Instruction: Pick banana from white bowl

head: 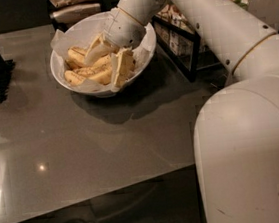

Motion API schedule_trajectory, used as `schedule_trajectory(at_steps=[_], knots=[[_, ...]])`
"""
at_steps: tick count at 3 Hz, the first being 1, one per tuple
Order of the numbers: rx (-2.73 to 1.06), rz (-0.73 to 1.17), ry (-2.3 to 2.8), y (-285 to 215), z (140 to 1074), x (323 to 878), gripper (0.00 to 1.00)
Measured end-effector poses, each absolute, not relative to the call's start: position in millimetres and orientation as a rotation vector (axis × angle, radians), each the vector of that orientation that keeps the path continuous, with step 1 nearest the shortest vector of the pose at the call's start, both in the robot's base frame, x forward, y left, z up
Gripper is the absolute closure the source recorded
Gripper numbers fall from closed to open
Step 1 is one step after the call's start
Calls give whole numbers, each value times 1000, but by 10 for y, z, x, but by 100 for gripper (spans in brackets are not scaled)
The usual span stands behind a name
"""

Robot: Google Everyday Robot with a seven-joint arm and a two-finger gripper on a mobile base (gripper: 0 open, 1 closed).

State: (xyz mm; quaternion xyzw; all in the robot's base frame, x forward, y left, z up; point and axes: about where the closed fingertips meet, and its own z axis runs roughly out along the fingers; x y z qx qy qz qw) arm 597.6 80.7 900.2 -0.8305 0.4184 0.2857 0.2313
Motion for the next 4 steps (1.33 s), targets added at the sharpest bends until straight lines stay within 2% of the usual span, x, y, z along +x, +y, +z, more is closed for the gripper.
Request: schedule_trajectory(at_steps=[3, 4], knots=[[-2279, 797, 1187, 690, 9007, 5904, 99], [-2281, 778, 1202, 639, 9067, 5899, 100]])
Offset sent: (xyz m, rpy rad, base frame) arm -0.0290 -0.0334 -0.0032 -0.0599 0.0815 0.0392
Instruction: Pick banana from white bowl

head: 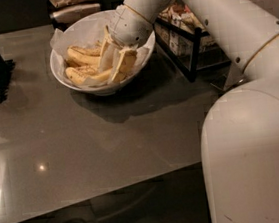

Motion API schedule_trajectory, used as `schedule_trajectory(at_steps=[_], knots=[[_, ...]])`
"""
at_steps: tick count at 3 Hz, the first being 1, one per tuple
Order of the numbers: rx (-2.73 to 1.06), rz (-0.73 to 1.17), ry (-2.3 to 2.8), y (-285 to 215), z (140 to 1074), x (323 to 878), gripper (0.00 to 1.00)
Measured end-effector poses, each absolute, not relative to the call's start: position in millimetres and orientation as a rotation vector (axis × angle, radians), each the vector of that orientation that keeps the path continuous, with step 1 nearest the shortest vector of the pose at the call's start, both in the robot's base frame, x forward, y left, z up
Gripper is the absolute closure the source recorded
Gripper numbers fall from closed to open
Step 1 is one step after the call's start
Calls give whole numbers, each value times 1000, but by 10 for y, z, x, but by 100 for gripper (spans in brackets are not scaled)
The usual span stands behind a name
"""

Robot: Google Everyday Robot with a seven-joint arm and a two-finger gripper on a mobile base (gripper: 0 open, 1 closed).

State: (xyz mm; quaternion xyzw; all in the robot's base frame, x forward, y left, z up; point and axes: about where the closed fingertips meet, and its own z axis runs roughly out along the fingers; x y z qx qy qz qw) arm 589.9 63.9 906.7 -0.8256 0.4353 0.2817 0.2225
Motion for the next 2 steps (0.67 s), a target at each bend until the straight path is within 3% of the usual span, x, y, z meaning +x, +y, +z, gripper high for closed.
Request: schedule_trajectory(at_steps=[2], knots=[[-2284, 700, 1274, 513, 9238, 5875, 100]])
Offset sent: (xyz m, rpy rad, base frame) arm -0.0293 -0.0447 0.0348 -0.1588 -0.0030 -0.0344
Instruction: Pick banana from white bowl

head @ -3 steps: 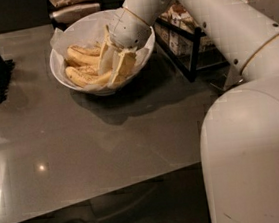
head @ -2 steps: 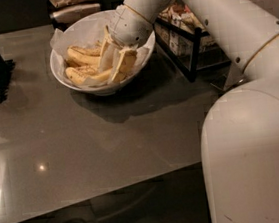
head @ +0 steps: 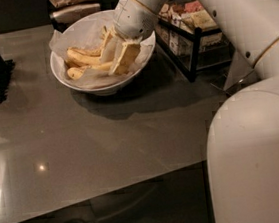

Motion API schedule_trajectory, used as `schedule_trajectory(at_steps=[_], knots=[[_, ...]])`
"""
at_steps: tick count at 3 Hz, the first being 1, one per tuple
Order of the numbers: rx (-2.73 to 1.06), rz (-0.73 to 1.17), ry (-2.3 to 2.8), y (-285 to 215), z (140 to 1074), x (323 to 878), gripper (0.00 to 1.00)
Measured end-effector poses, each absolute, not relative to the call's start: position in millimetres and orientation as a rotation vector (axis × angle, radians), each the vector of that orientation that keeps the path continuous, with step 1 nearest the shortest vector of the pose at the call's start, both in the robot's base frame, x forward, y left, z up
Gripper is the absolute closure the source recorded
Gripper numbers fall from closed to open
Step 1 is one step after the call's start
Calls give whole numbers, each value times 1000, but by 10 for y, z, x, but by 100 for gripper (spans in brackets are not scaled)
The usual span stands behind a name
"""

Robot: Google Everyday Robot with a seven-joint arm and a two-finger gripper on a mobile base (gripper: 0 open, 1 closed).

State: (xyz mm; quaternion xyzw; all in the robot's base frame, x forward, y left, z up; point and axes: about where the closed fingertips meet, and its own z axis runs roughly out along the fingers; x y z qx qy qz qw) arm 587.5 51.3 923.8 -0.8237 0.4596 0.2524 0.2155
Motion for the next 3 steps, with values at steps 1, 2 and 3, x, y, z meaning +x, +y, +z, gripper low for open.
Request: schedule_trajectory(at_steps=[1, 2, 3], knots=[[-2288, 646, 1315, 441, 9347, 5859, 100], [-2306, 600, 1333, 426, 9437, 5853, 100], [-2321, 549, 1354, 468, 9502, 5886, 100]])
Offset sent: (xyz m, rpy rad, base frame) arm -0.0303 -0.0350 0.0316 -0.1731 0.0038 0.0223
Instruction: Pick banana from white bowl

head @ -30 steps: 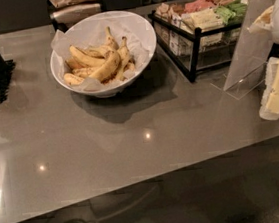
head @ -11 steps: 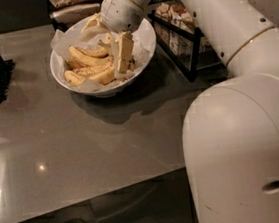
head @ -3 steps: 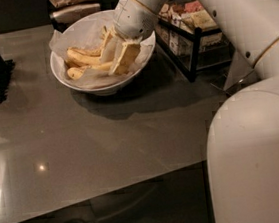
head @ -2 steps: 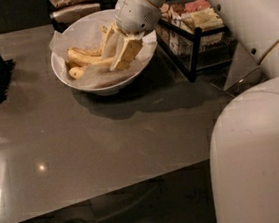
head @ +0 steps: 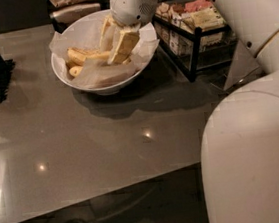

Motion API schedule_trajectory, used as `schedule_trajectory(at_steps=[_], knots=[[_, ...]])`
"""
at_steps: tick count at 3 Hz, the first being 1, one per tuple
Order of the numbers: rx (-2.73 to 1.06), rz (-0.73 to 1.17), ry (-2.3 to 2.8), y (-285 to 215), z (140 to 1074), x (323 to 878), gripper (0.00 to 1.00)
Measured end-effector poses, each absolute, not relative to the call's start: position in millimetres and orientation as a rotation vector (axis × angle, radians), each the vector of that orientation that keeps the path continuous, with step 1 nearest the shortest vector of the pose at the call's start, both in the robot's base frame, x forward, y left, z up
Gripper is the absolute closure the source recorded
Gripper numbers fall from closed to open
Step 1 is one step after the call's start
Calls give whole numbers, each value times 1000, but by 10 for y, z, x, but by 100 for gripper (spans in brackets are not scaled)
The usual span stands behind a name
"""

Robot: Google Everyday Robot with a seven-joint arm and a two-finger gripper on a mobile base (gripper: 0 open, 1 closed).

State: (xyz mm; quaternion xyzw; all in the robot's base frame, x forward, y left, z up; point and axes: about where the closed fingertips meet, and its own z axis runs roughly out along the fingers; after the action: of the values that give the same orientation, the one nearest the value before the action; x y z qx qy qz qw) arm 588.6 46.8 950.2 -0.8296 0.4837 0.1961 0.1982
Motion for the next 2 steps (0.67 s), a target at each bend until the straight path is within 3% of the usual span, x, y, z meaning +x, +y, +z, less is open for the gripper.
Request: schedule_trajectory(at_steps=[2], knots=[[-2327, 546, 1396, 423, 9545, 5751, 100]])
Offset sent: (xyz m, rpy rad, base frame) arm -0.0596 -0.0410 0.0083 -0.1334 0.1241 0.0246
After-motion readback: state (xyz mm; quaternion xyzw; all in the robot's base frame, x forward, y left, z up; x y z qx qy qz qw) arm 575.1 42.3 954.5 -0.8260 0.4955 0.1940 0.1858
